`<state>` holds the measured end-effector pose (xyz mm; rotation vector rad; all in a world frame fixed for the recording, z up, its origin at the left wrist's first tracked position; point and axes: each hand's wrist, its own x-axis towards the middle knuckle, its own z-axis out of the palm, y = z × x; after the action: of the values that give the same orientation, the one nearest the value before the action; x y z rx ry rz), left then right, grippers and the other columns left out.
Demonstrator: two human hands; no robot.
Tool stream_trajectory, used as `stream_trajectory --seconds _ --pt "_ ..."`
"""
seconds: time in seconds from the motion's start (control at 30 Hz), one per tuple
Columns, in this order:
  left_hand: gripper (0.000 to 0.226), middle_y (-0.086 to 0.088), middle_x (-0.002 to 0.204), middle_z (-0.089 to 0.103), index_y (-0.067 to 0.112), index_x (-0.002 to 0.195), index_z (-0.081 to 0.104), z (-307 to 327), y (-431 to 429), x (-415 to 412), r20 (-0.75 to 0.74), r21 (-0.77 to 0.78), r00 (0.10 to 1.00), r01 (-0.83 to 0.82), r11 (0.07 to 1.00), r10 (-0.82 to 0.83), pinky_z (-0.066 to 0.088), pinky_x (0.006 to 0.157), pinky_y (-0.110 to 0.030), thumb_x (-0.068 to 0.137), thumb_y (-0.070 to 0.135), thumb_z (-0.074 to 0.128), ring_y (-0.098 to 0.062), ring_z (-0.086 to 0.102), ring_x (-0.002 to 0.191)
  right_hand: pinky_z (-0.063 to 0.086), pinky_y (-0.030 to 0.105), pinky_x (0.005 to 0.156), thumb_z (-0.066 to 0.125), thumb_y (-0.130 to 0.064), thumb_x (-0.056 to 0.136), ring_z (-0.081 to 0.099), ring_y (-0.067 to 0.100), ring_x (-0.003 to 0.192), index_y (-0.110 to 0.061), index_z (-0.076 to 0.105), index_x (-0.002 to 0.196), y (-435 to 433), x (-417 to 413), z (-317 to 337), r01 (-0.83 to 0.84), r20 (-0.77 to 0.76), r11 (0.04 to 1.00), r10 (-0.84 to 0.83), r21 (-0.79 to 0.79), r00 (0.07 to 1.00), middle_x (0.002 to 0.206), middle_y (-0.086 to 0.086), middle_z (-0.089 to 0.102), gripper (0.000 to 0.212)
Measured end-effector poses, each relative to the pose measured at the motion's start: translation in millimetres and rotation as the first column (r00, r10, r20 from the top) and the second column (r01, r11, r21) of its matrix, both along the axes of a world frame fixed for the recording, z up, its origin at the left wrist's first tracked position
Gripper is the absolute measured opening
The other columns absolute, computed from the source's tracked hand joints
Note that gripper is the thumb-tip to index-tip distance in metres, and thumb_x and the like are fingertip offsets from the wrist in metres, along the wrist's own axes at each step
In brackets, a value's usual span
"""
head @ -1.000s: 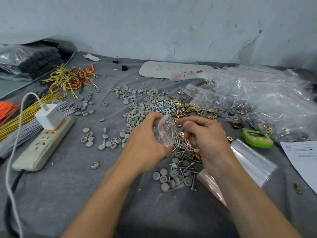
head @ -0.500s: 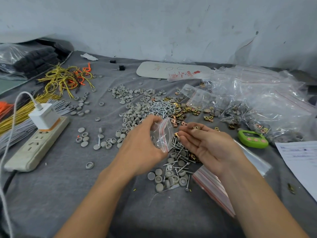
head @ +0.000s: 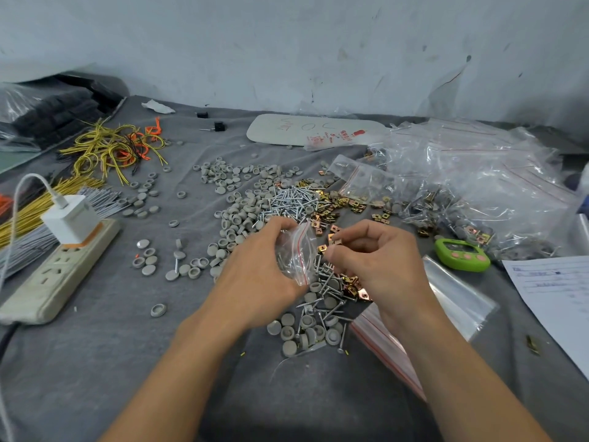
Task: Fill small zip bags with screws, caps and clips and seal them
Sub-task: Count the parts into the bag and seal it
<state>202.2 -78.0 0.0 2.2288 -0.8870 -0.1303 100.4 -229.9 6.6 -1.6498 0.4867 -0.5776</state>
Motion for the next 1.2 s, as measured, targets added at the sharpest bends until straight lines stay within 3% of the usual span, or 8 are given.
stream_trajectory --seconds 0.1,0.2,0.37,0.5,0.73,0.93,1.2 --pt "0.067 0.016 0.107 0.065 0.045 0.128 0.045 -1 0 0 0.009 0.001 1.000 0.005 1.000 -0.005 0.052 0.074 -0.031 0.071 0.038 0.080 -0.006 0.063 0.084 0.046 0.020 0.049 0.084 -0.011 0.081 0.060 0.014 0.052 -0.014 0.077 0.073 2 0 2 -0.032 0.037 0.994 0.028 0.104 0.999 0.071 0.013 0.074 0.011" --pt "0.065 0.016 0.106 0.065 0.045 0.127 0.046 -1 0 0 0.021 -0.003 1.000 0.005 1.000 -0.005 0.048 0.072 -0.028 0.071 0.039 0.078 -0.006 0.062 0.084 0.043 0.020 0.047 0.074 -0.009 0.090 0.056 0.015 0.051 -0.013 0.076 0.072 2 2 4 -0.066 0.063 0.959 0.051 0.276 0.997 0.073 0.016 0.073 0.019" --pt "0.062 0.015 0.103 0.065 0.046 0.124 0.045 -2 0 1 0.037 -0.005 0.999 0.000 1.000 0.001 0.046 0.068 -0.027 0.070 0.041 0.076 -0.006 0.061 0.083 0.045 0.027 0.056 0.063 -0.009 0.098 0.059 0.016 0.055 -0.010 0.076 0.080 5 4 4 -0.182 0.096 0.898 0.157 0.400 0.983 0.079 0.017 0.073 0.022" --pt "0.060 0.015 0.103 0.066 0.047 0.122 0.044 -2 0 1 0.046 -0.005 0.999 -0.001 1.000 0.001 0.050 0.071 -0.031 0.072 0.043 0.077 -0.008 0.062 0.083 0.047 0.032 0.065 0.068 0.004 0.091 0.061 0.014 0.056 -0.011 0.077 0.085 5 3 1 -0.181 0.104 0.915 0.154 0.361 0.983 0.078 0.015 0.075 0.019" --pt "0.060 0.013 0.102 0.066 0.045 0.124 0.045 -2 0 1 0.063 -0.010 0.998 0.011 1.000 -0.010 0.051 0.069 -0.032 0.073 0.042 0.076 -0.008 0.061 0.081 0.047 0.018 0.052 0.076 0.007 0.081 0.058 0.011 0.053 -0.019 0.084 0.081 6 5 -4 -0.173 0.060 0.984 0.170 0.041 0.984 0.066 0.011 0.072 0.028" --pt "0.065 0.016 0.110 0.064 0.047 0.127 0.043 -1 0 -1 0.082 -0.006 0.997 0.008 1.000 -0.008 0.054 0.079 -0.035 0.072 0.045 0.078 -0.007 0.061 0.092 0.048 0.021 0.053 0.078 0.004 0.080 0.060 0.012 0.053 -0.022 0.084 0.083 4 6 -5 -0.163 0.075 0.987 0.164 -0.017 0.984 0.064 0.011 0.071 0.027" --pt "0.073 0.018 0.113 0.064 0.049 0.131 0.043 0 1 0 0.067 -0.046 0.998 0.023 0.999 -0.020 0.046 0.073 -0.023 0.067 0.047 0.079 -0.004 0.060 0.093 0.049 0.020 0.056 0.078 0.003 0.079 0.062 0.011 0.054 -0.026 0.084 0.083 3 5 -6 -0.174 0.081 0.982 0.180 -0.077 0.980 0.067 0.003 0.074 0.030"
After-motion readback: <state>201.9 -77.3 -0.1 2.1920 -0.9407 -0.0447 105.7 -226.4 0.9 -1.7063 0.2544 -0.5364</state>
